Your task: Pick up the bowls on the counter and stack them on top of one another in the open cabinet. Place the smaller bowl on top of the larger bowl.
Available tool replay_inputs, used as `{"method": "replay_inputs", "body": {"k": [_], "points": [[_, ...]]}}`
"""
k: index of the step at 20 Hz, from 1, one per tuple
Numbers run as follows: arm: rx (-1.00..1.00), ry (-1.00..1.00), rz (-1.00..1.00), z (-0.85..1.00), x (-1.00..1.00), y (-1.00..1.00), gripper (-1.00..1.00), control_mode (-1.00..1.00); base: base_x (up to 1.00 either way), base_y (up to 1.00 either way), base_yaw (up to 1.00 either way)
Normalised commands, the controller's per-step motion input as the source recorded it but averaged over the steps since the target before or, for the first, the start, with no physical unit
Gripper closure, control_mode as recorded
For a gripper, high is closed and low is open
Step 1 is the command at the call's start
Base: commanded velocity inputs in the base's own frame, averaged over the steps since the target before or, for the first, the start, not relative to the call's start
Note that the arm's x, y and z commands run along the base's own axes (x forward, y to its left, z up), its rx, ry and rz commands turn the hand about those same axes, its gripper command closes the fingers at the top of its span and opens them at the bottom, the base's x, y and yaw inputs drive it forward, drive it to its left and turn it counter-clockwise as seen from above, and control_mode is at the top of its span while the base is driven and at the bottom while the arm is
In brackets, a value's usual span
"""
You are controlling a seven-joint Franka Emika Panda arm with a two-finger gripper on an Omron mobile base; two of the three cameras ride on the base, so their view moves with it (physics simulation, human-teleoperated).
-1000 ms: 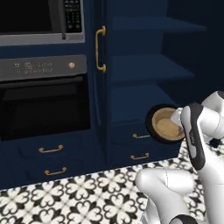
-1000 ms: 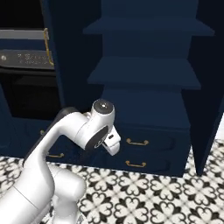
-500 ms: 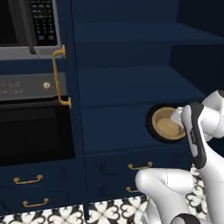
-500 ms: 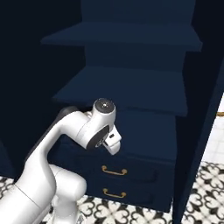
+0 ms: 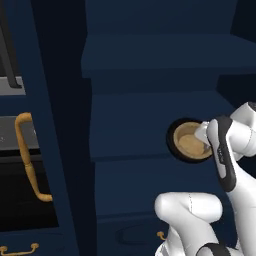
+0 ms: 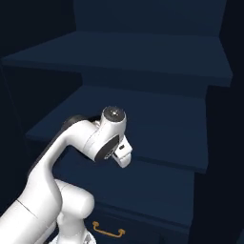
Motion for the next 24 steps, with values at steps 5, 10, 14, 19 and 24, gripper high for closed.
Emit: {"method": "replay_inputs", "body": {"k": [5, 10, 14, 19, 24], "points": [[0.10, -0.02, 0.04, 0.17, 0.91, -0.16, 1.00, -1.00, 0.00, 0.00, 0.00], [0.16, 0.00, 0.00, 0.08, 0.90, -0.34, 1.00, -1.00, 0.00, 0.00, 0.00], [0.03, 0.00, -0.01, -0.02, 0.61, -0.17, 1.00, -1.00, 0.00, 0.00, 0.00], [-0.01, 0.00, 0.00, -0.32, 0.44, -0.04, 1.00, -1.00, 0.00, 0.00, 0.00], [-0.02, 0.00, 0.00, -0.32, 0.25, 0.00, 1.00, -1.00, 0.00, 0.00, 0.00]]}}
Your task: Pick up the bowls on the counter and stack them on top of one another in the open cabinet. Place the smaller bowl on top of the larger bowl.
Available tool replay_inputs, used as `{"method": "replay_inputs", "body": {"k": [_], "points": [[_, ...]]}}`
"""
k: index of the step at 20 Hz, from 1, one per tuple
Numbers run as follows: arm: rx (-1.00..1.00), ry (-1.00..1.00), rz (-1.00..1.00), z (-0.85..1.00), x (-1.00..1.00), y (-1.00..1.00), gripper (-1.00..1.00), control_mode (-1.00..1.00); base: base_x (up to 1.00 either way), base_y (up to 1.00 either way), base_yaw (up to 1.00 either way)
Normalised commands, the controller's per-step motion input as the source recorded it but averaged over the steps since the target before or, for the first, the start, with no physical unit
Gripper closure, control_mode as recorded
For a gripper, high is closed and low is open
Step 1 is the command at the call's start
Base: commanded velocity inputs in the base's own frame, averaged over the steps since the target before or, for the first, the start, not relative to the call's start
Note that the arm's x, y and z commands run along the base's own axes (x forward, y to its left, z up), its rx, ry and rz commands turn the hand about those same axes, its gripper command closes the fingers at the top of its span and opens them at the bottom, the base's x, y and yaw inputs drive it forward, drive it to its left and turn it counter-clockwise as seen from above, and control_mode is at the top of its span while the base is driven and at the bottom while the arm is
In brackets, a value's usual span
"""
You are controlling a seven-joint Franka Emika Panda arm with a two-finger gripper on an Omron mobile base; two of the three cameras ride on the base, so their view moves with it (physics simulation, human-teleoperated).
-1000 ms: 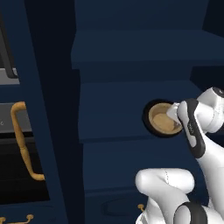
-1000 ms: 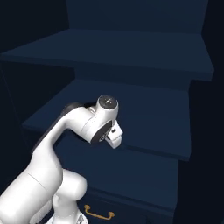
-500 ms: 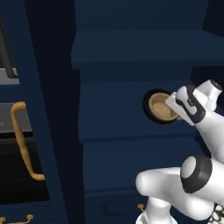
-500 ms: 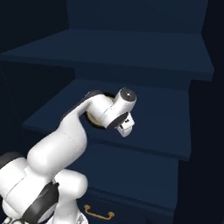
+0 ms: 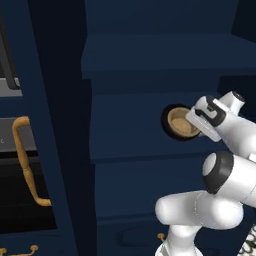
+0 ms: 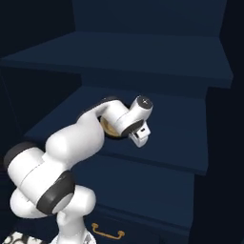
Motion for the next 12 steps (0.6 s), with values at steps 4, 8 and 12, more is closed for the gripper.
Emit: {"method": "replay_inputs", "body": {"k": [4, 8, 12], "points": [[0.00, -0.01, 0.00, -0.12, 0.39, 0.00, -1.00, -1.00, 0.00, 0.00, 0.00], [0.00, -0.01, 0.00, -0.04, 0.37, 0.00, -1.00, -1.00, 0.00, 0.00, 0.00], [0.00, -0.13, 0.00, 0.02, -0.48, -0.04, -1.00, -1.00, 0.00, 0.00, 0.00]]}}
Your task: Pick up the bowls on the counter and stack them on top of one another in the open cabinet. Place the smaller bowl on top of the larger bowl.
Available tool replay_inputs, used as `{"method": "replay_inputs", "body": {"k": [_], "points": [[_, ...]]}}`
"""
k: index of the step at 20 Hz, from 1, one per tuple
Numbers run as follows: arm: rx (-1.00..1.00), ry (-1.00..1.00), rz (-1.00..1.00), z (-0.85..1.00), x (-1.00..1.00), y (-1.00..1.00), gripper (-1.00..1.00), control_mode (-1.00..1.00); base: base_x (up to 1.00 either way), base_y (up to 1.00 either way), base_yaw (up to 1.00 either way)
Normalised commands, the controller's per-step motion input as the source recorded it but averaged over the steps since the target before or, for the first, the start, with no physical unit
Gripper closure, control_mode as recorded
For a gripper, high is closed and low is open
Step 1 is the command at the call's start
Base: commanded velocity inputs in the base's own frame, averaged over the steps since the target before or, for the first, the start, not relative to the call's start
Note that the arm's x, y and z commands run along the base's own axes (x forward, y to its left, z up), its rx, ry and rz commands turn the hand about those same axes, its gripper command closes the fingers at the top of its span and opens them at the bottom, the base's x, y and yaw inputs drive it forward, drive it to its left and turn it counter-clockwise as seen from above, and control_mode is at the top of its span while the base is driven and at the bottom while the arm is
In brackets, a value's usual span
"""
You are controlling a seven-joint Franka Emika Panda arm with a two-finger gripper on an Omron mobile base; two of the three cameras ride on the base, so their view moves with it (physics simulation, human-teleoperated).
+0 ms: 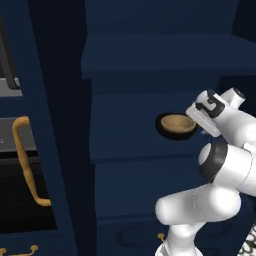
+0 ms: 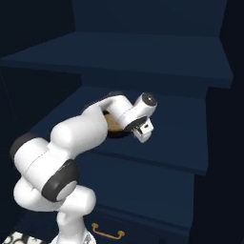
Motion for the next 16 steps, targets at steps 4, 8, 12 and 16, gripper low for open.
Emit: {"method": "replay_inputs", "body": {"k": [4, 8, 12, 16], "points": [[0.00, -0.44, 0.00, 0.55, -0.96, 0.00, -1.00, -1.00, 0.00, 0.00, 0.00], [-0.02, -0.53, 0.00, 0.94, -1.00, 0.11, -1.00, -1.00, 0.00, 0.00, 0.00], [-0.15, -0.56, 0.02, 1.00, -1.00, 0.59, -1.00, -1.00, 0.00, 0.00, 0.00], [-0.25, -0.45, 0.10, 1.00, -1.00, 0.87, -1.00, -1.00, 0.00, 0.00, 0.00]]}}
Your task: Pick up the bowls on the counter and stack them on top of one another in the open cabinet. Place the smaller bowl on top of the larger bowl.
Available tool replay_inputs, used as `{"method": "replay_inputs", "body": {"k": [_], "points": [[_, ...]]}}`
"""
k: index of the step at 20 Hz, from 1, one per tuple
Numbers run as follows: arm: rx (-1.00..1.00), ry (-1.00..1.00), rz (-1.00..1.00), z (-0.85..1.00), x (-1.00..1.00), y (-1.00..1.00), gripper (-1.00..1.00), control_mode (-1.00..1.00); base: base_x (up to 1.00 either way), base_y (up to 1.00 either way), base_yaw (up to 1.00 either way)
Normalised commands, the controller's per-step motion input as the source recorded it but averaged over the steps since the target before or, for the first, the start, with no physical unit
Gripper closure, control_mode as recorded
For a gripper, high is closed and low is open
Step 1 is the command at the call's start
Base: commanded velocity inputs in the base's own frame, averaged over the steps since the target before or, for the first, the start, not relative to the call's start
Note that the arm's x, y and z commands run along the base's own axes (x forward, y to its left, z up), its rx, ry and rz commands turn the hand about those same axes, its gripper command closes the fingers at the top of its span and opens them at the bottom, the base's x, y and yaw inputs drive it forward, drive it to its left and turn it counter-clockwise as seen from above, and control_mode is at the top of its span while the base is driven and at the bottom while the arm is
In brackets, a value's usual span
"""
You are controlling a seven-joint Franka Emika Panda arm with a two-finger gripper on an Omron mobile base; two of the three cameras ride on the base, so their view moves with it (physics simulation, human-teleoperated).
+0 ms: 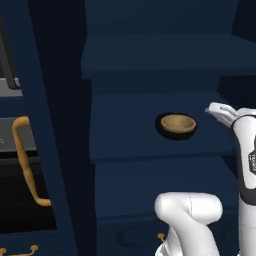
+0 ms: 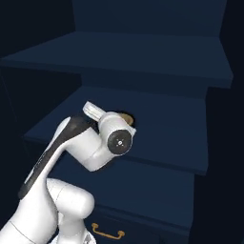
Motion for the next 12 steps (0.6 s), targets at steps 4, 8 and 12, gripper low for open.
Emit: {"method": "replay_inputs", "body": {"k": [4, 8, 12], "points": [[-0.36, -0.33, 0.13, 0.93, -1.00, 1.00, -1.00, -1.00, 0.00, 0.00, 0.00], [-0.26, -0.20, 0.19, 0.19, -0.65, 0.73, -1.00, -1.00, 0.00, 0.00, 0.00], [0.00, 0.01, 0.00, 0.00, 0.02, 0.00, -1.00, -1.00, 0.00, 0.00, 0.00]]}}
